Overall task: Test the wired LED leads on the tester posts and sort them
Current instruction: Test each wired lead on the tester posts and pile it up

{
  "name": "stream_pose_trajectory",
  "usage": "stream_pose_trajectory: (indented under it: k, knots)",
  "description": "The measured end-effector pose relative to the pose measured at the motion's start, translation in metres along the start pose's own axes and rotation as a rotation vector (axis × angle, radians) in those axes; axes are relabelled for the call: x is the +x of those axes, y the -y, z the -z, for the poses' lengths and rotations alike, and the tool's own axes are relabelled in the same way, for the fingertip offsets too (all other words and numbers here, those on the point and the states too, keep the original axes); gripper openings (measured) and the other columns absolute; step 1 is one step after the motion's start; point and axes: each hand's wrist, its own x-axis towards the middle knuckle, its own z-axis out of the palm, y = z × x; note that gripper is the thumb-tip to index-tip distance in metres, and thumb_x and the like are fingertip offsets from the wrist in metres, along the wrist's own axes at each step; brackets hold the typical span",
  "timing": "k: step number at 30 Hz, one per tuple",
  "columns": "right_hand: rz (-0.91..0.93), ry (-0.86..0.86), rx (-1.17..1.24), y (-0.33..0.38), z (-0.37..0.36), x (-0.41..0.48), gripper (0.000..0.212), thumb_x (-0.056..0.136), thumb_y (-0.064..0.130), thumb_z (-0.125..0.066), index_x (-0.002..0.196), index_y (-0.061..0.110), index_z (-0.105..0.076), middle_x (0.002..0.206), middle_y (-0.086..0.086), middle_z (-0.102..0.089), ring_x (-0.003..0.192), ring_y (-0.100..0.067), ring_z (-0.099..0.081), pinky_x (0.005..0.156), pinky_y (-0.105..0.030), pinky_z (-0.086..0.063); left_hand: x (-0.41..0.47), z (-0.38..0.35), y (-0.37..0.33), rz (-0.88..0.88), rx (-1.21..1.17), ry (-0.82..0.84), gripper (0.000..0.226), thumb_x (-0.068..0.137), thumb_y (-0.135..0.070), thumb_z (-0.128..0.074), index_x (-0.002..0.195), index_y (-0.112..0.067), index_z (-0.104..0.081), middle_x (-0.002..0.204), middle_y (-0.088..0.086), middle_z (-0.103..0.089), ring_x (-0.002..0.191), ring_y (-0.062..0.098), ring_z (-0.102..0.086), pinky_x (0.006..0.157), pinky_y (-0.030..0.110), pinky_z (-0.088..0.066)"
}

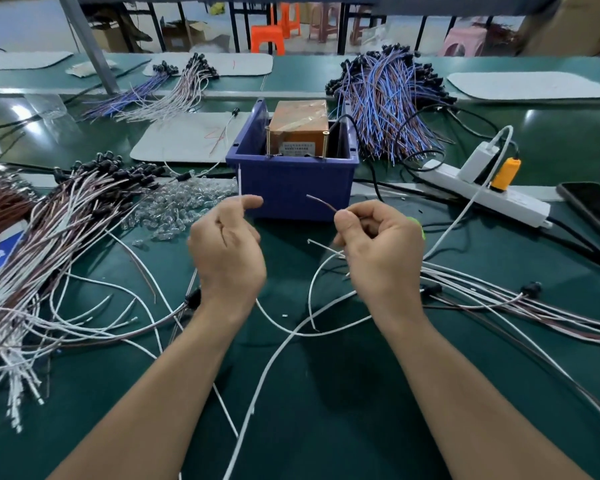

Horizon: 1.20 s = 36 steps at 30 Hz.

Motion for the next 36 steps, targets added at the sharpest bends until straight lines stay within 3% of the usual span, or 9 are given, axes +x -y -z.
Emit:
stream_pose_trajectory:
  k: [4,7,9,14,20,31,36]
  knots:
    - [-0.047,-0.079,0.004,0.007,0.001,0.006,0.016,0.09,0.025,-0.07,0.075,0.022,-0.07,0.062,0.002,-0.07,0.052,-0.007,-0.058,0.052,-0.022,-0.044,0.002,0.0,0.002,-0.052,0.225,0.001,0.03,0.093,-0.021,-0.042,0.08,-0.029,-0.066,0.052,-0.003,-0.06,0.05,0.017,-0.058,0.054,0.04,-0.052]
    - [-0.021,-0.074,-0.028,0.015,0.002,0.015,0.012,0.084,0.02,-0.062,0.074,0.022,-0.069,0.065,-0.003,-0.07,0.055,-0.017,-0.059,0.05,-0.028,-0.045,0.003,-0.002,0.003,0.0,0.215,0.03,0.026,0.099,-0.022,-0.051,0.085,-0.031,-0.071,0.058,-0.01,-0.068,0.05,0.009,-0.06,0.06,0.04,-0.058]
    - [0.038,-0.047,-0.071,0.019,0.003,0.021,0.013,0.085,0.017,-0.061,0.077,0.023,-0.069,0.066,0.0,-0.07,0.059,-0.017,-0.064,0.054,-0.03,-0.049,0.005,-0.001,0.003,0.046,0.177,0.024,0.027,0.099,-0.024,-0.057,0.077,-0.031,-0.07,0.061,-0.014,-0.071,0.049,0.01,-0.06,0.063,0.045,-0.06]
    - [0.175,-0.081,-0.196,0.024,-0.001,0.039,0.011,0.088,0.017,-0.068,0.08,0.021,-0.074,0.065,0.01,-0.07,0.061,-0.009,-0.065,0.063,-0.033,-0.055,0.011,0.002,-0.005,0.096,0.108,-0.013,0.038,0.097,-0.035,-0.064,0.061,-0.022,-0.069,0.054,-0.005,-0.07,0.037,0.017,-0.06,0.049,0.038,-0.056]
    - [0.189,-0.171,-0.297,0.029,-0.004,0.061,0.005,0.084,0.033,-0.074,0.082,0.032,-0.078,0.066,0.015,-0.072,0.064,-0.012,-0.067,0.065,-0.038,-0.056,0.031,-0.002,-0.014,0.043,0.186,-0.105,0.047,0.09,-0.046,-0.064,0.051,-0.02,-0.067,0.047,-0.013,-0.064,0.044,0.009,-0.063,0.061,0.035,-0.058]
    - [0.227,-0.106,-0.249,0.025,0.001,0.077,0.004,0.086,0.027,-0.078,0.082,0.027,-0.08,0.064,0.017,-0.07,0.064,-0.008,-0.064,0.073,-0.031,-0.056,0.034,-0.021,-0.02,-0.107,0.205,-0.021,0.047,0.094,-0.037,-0.064,0.052,-0.017,-0.064,0.048,-0.013,-0.063,0.044,0.013,-0.057,0.057,0.035,-0.05]
    - [0.221,-0.078,-0.253,0.021,0.002,0.075,0.003,0.086,0.026,-0.078,0.084,0.026,-0.08,0.069,0.015,-0.072,0.069,-0.012,-0.065,0.075,-0.039,-0.057,0.028,-0.021,-0.016,-0.202,0.244,-0.031,0.049,0.095,-0.037,-0.061,0.051,-0.016,-0.061,0.055,-0.017,-0.064,0.05,0.013,-0.06,0.059,0.026,-0.045]
